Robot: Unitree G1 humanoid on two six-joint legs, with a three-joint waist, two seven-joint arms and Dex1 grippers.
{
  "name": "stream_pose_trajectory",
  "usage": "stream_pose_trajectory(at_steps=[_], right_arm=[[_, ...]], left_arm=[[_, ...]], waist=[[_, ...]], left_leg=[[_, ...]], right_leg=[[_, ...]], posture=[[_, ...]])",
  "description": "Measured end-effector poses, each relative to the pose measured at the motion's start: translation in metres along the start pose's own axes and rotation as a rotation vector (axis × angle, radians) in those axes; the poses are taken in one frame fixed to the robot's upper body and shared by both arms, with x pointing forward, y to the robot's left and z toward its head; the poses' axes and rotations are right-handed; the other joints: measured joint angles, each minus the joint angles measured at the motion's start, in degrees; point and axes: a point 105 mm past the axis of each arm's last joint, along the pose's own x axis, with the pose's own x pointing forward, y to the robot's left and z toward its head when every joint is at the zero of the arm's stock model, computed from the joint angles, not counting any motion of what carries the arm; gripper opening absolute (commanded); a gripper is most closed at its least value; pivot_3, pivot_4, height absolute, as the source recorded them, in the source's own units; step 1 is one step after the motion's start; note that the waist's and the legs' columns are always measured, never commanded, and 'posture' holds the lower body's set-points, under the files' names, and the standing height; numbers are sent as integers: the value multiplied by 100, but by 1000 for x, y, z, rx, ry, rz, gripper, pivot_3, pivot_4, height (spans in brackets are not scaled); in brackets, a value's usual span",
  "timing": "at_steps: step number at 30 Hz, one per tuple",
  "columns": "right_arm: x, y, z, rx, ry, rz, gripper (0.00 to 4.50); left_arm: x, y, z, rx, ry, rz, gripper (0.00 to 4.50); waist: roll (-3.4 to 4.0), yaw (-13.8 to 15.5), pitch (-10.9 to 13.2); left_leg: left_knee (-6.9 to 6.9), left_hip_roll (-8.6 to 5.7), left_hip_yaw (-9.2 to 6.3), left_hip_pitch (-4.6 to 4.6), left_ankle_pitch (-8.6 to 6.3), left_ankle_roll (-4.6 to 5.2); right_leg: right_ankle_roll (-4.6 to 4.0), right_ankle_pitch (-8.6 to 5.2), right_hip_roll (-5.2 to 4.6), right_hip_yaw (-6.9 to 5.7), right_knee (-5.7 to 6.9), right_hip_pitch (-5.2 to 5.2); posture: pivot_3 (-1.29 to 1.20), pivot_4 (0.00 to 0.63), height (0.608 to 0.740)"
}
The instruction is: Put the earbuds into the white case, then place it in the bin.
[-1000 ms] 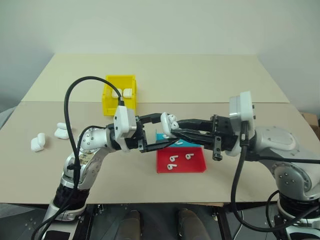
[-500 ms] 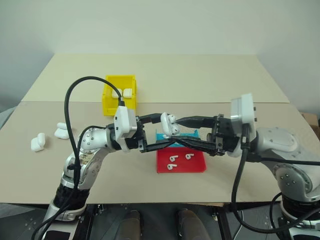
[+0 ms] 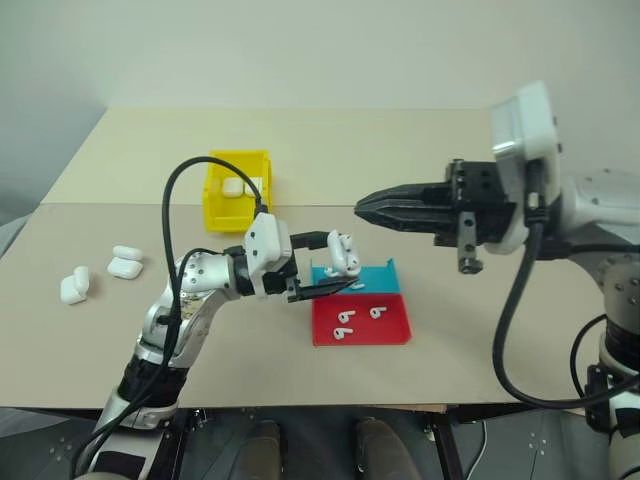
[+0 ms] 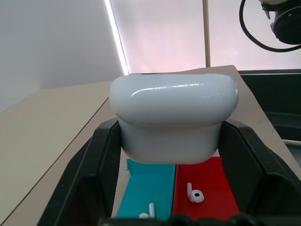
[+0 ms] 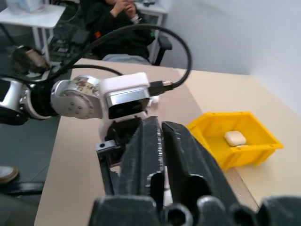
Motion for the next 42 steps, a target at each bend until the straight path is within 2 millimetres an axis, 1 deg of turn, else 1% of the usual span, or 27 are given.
stream_pose_trajectory(at_steps=[8, 12, 16, 21, 29, 32, 36, 38, 40, 42], right_arm=[[20, 1, -27, -60, 191, 49, 9], [26, 2, -26, -108, 200, 67, 9], [26, 0, -24, -164, 219, 65, 9], [28, 1, -27, -242, 256, 76, 9], [18, -5, -29, -312, 307, 58, 9], [14, -8, -32, -297, 319, 50, 9], [12, -10, -29, -295, 306, 33, 9], [11, -12, -22, -288, 263, 17, 9], [7, -14, -7, -266, 165, -4, 9], [-3, -17, 9, -261, 82, -36, 9]], left_arm=[[9, 0, 4, 9, -19, 0, 2780], [12, -1, 6, 7, -26, -4, 2780], [13, -2, 8, 15, -31, -5, 2780], [13, -3, 5, 1, -18, -9, 2780], [12, -3, 4, -2, -12, -3, 2780], [9, -1, 8, 5, -23, 6, 2780], [8, 0, 10, 7, -32, 12, 2780], [7, 1, 14, 18, -48, 18, 2780], [5, 1, 20, 26, -69, 21, 2780], [1, 1, 26, 13, -119, 31, 2780]], waist=[[0, 18, 0], [0, 18, 0], [0, 16, 0], [0, 17, 0], [0, 18, 0], [0, 14, 0], [0, 14, 0], [0, 13, 0], [0, 18, 0], [0, 21, 0]], left_leg=[[3, -3, -1, -26, -4, 7], [7, -2, -3, -25, -4, 7], [7, -1, -4, -24, -4, 7], [8, -2, -4, -24, -4, 7], [10, -2, -4, -24, -4, 7], [12, -3, -3, -23, -4, 7], [12, -1, -5, -23, -4, 7], [12, -1, -5, -23, -4, 7], [12, -1, -6, -24, -4, 7], [12, -1, -8, -26, -4, 7]], right_leg=[[6, 3, -8, -5, -9, -14], [5, 3, -6, -7, -4, -13], [5, 3, -6, -8, -4, -13], [5, 3, -6, -8, -4, -13], [5, 3, -6, -9, -3, -12], [5, 3, -8, -8, -2, -12], [5, 4, -6, -9, -1, -12], [5, 4, -7, -9, -1, -11], [4, 4, -6, -9, -1, -10], [5, 4, -8, -10, -3, -10]], posture=[[0, 150, 740], [0, 150, 740], [0, 150, 740], [0, 150, 740], [0, 150, 740], [0, 150, 740], [0, 150, 740], [0, 150, 740], [0, 150, 740], [0, 150, 740]])
